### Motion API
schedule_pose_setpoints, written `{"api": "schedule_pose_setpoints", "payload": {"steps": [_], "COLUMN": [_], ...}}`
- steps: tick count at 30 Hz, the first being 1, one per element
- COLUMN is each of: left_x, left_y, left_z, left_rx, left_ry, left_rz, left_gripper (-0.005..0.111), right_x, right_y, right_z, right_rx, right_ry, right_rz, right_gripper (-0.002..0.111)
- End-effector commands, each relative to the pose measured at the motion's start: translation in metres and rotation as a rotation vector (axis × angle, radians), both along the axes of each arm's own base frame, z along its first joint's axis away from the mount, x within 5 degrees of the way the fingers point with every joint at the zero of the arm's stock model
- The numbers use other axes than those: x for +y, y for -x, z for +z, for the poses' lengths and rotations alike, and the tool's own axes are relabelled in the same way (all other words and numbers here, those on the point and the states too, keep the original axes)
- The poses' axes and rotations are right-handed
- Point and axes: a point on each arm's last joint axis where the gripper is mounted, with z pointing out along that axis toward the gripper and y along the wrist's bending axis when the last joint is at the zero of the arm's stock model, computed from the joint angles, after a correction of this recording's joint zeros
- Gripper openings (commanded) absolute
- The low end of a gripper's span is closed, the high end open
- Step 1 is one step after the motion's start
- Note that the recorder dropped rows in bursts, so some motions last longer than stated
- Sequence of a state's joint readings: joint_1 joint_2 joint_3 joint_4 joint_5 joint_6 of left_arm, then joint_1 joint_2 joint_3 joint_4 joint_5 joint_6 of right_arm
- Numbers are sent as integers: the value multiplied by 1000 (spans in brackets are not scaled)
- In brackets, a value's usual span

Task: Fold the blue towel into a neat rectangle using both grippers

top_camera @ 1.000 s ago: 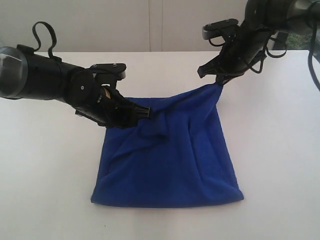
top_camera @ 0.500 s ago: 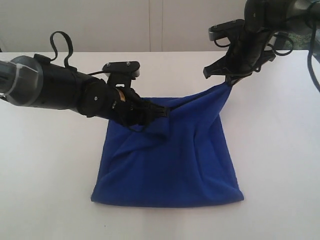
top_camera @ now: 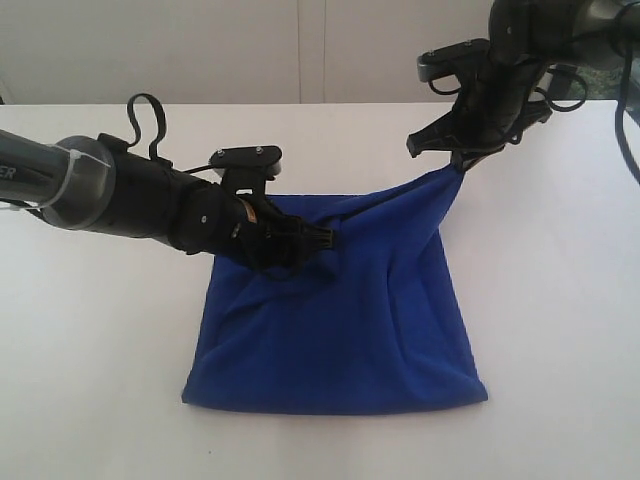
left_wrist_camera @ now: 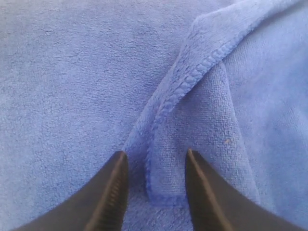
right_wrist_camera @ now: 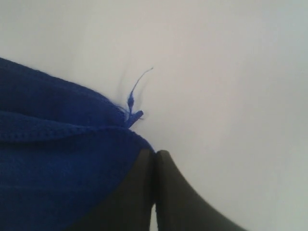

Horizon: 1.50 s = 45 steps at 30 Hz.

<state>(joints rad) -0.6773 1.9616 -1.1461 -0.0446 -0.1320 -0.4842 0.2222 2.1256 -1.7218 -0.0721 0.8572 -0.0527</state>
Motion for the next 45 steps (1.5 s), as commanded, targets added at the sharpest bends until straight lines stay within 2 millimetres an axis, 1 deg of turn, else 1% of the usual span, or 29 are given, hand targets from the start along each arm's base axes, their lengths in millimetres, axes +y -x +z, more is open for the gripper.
{"api": "schedule_pose_setpoints", "payload": {"steps": [1,5,9,10,11,14,18,20,21,25,26,29,33,36,45], "left_x": [-1,-1,-1,0,0,0,2,6,12,28,33,39,49,57,78], "left_y": [2,3,3,4,4,4,4,4,5,11,18,28,43,55,87], "left_z": [-1,-1,-2,-3,-3,-3,1,9,20,54,72,93,115,130,165], "left_rx": [19,35,50,55,59,56,58,49,34,-18,-41,-59,-31,-9,-1], "left_ry": [11,28,22,18,16,18,11,-13,-44,-112,-132,-141,-151,-164,-189], "left_rz": [15,39,43,42,42,42,39,17,-18,-108,-146,-174,-189,-204,-255], "left_gripper": [40,35,28,24,16,1,0,0,0,0,0,0,0,0,0], "right_x": [-2,-2,-2,-2,-2,-2,-2,-2,-2,-3,-3,-4,-3,1,25], "right_y": [0,0,0,0,0,0,-1,-1,1,8,14,26,41,54,95], "right_z": [3,3,3,3,3,3,3,4,9,26,36,50,71,90,140], "right_rx": [-7,-7,-7,-7,-7,-7,-14,-16,-22,-21,-10,32,59,60,13], "right_ry": [7,7,7,7,7,7,5,5,3,2,3,21,26,3,-26], "right_rz": [-5,-5,-5,-5,-5,-5,-4,-4,-5,-7,-8,10,36,61,161], "right_gripper": [0,0,0,0,0,0,0,0,0,0,0,0,0,0,0]}}
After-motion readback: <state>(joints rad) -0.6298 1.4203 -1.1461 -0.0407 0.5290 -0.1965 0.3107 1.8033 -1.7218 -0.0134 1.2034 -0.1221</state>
